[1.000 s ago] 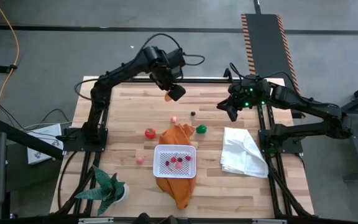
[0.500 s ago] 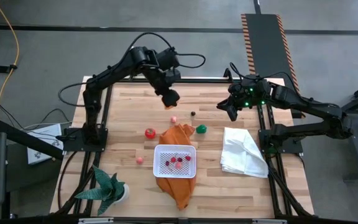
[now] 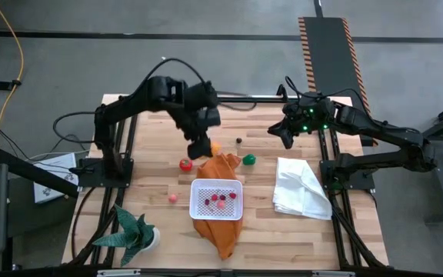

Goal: Pick and placing Produce into tupperware
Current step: Put the yellow croissant into the white basket

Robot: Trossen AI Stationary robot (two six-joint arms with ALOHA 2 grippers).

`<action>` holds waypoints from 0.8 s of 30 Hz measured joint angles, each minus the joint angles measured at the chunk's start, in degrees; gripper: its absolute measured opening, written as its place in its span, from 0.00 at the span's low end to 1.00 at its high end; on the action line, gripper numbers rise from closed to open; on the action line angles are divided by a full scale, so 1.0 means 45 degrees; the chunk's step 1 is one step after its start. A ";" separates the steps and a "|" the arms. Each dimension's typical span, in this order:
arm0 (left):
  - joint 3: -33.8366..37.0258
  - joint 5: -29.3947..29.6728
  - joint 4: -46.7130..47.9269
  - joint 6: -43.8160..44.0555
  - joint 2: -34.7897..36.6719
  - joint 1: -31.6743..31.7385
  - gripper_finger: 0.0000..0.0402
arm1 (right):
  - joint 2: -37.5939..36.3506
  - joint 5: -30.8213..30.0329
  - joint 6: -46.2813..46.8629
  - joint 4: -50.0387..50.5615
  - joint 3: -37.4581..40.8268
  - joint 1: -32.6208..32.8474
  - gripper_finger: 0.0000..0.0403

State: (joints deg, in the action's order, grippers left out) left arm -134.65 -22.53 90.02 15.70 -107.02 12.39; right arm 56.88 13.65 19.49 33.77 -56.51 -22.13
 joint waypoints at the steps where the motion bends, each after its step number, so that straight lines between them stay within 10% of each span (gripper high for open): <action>1: 0.0000 0.0176 -0.0002 0.0152 0.0000 -0.0295 0.55 | 0.0002 0.0000 0.0001 -0.0060 0.0000 0.0000 0.16; 13: 0.0422 0.3748 -0.0003 0.1690 -0.0005 -0.2555 0.55 | 0.0005 0.0005 0.0007 -0.0221 0.0000 0.0000 0.16; 24: 0.4085 0.3699 -0.1153 0.2626 -0.0029 -0.2596 0.55 | 0.0005 0.0204 -0.0318 -0.0221 0.0000 0.0000 0.16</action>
State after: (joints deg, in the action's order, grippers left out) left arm -116.27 -5.89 84.83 27.52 -107.15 0.71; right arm 56.90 14.57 18.05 32.77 -56.51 -22.13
